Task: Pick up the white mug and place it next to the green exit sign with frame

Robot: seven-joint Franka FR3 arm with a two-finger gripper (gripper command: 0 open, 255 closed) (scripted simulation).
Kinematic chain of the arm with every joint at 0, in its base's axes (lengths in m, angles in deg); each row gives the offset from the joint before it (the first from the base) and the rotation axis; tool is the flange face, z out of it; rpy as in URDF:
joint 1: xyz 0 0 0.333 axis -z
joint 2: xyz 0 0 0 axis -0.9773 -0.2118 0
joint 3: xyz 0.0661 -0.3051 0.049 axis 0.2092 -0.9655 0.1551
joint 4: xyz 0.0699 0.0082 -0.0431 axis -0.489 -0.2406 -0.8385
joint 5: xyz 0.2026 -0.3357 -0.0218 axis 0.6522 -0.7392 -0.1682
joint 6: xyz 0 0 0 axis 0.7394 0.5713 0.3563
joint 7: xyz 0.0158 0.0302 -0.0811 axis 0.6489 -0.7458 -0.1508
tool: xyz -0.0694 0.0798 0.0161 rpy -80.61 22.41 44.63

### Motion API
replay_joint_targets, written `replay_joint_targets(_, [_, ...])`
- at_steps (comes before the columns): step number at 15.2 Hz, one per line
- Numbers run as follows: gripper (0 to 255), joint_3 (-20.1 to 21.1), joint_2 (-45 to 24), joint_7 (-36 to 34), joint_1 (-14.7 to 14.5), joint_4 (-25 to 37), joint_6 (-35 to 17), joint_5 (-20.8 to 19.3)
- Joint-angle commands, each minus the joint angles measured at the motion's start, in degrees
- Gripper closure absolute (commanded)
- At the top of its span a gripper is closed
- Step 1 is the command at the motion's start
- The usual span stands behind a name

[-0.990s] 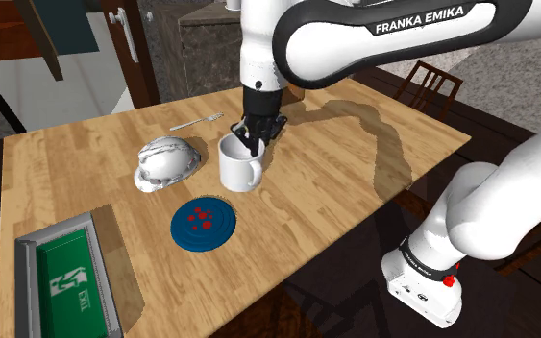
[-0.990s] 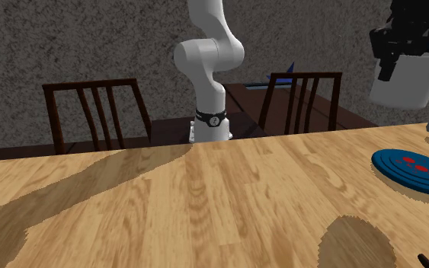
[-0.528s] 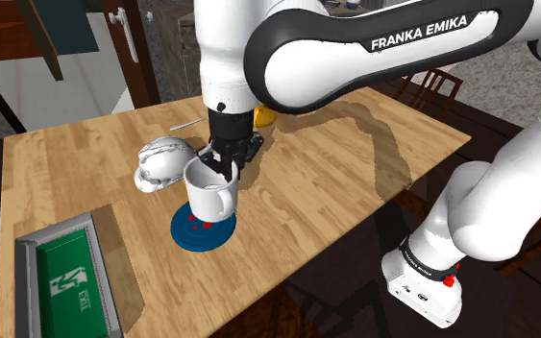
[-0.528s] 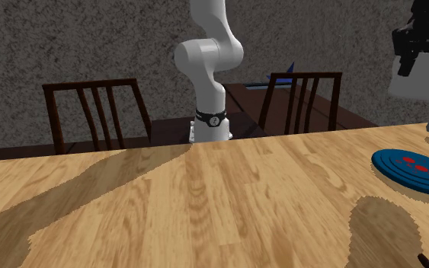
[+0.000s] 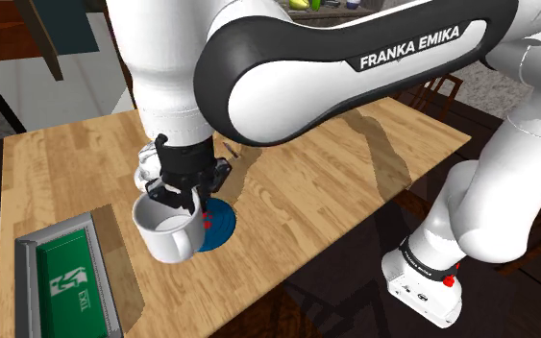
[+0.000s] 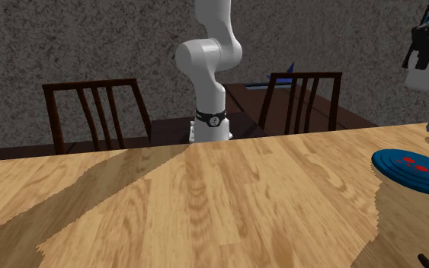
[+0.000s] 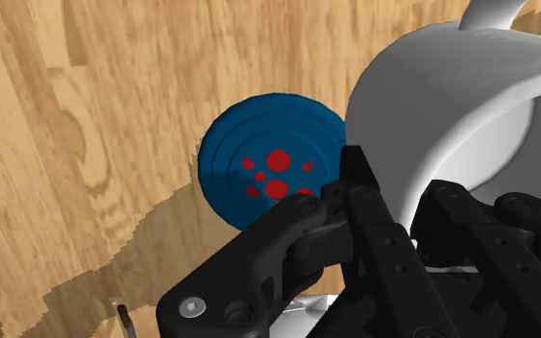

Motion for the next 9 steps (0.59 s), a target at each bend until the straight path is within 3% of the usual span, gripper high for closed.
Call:
replay_joint_targets(1, [255, 1.1, -3.1, -3.4, -1.8, 3.2, 0.7, -1.8])
replay_joint_targets(9, [255, 2.7, -19.2, -14.9, -13.1, 23.0, 7.4, -10.9])
